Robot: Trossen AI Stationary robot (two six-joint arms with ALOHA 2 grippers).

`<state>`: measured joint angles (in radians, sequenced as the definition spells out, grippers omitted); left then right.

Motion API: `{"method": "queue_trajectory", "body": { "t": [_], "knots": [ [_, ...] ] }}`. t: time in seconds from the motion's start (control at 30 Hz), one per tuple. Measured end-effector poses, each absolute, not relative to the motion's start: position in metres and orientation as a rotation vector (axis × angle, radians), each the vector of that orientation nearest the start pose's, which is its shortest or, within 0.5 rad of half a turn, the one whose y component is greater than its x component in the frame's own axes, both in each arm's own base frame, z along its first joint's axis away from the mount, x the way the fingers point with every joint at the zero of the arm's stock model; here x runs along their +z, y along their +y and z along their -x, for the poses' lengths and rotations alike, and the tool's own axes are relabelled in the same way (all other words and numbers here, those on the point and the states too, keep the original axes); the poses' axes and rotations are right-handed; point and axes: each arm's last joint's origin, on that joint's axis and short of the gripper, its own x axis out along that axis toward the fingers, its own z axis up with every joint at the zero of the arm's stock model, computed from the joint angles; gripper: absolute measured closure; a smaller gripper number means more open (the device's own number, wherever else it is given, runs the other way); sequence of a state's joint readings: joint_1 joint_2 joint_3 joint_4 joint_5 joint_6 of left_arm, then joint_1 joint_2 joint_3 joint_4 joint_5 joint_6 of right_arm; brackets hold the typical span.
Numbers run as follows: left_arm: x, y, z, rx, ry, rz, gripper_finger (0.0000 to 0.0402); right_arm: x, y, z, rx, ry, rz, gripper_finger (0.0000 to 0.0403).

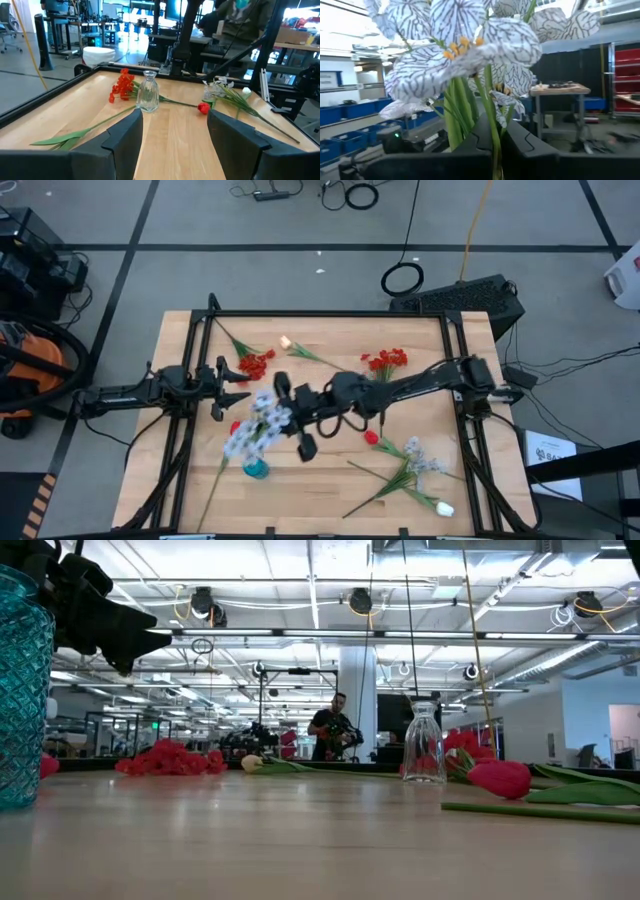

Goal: Sort flowers into vase by color
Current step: Put the left white flowers into the blue flower vase

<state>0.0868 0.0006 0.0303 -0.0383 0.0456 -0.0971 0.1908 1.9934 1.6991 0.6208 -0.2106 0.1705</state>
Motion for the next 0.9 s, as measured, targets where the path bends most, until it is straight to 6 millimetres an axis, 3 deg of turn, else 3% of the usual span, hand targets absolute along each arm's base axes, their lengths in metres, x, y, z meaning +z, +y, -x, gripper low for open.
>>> {"method": "queue_trajectory", "body": {
  "t": [0.13, 0.37, 0.9],
  "knots": [
    [0.170, 0.007, -0.096, 0.042, 0.007, 0.098, 0.0174, 0.361, 0.107, -0.477, 0.423, -0.313, -0.163, 0.0403],
    [0.170, 0.007, -0.096, 0.042, 0.007, 0.098, 0.0174, 0.328, 0.118, -0.501, 0.304, -0.262, -0.190, 0.0402],
    [0.170, 0.007, -0.096, 0.042, 0.006, 0.098, 0.0174, 0.297, 0.125, -0.505, 0.174, -0.171, -0.184, 0.0402]
  ]
}}
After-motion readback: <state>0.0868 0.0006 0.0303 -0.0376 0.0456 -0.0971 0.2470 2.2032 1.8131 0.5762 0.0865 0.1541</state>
